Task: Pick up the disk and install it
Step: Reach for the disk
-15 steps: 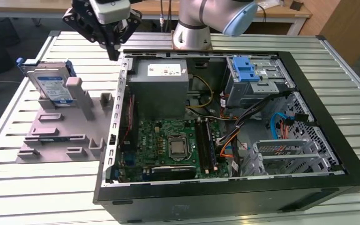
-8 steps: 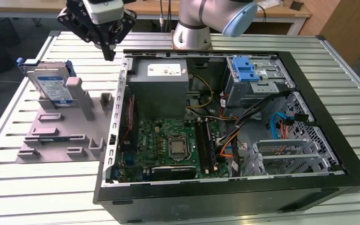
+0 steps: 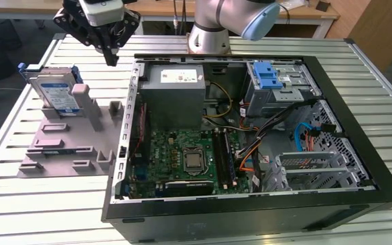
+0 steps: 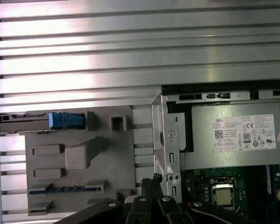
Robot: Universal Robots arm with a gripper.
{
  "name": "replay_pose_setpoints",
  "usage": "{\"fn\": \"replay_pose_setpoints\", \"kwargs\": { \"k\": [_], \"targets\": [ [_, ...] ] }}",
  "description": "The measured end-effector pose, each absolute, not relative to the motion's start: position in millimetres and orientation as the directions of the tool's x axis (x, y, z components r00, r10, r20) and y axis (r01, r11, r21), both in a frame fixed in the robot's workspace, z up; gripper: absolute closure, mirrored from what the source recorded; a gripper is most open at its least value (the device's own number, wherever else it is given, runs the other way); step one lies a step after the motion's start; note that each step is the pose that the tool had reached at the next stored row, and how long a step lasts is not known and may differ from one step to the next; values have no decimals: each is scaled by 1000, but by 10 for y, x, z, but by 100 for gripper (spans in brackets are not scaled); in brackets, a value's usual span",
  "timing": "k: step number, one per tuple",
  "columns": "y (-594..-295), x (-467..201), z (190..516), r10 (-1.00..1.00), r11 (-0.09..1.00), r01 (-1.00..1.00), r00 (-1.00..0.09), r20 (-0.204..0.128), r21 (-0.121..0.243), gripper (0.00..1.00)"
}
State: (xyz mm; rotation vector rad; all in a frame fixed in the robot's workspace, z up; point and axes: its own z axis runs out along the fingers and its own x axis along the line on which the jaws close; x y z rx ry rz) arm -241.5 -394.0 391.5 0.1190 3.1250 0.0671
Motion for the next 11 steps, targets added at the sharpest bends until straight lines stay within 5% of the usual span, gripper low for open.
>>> {"fn": "replay_pose_setpoints", "kwargs": {
  "k": [11],
  "targets": [
    [-3900,-2603,3906,76,996,76,-997,-3,43,89]
  ]
}}
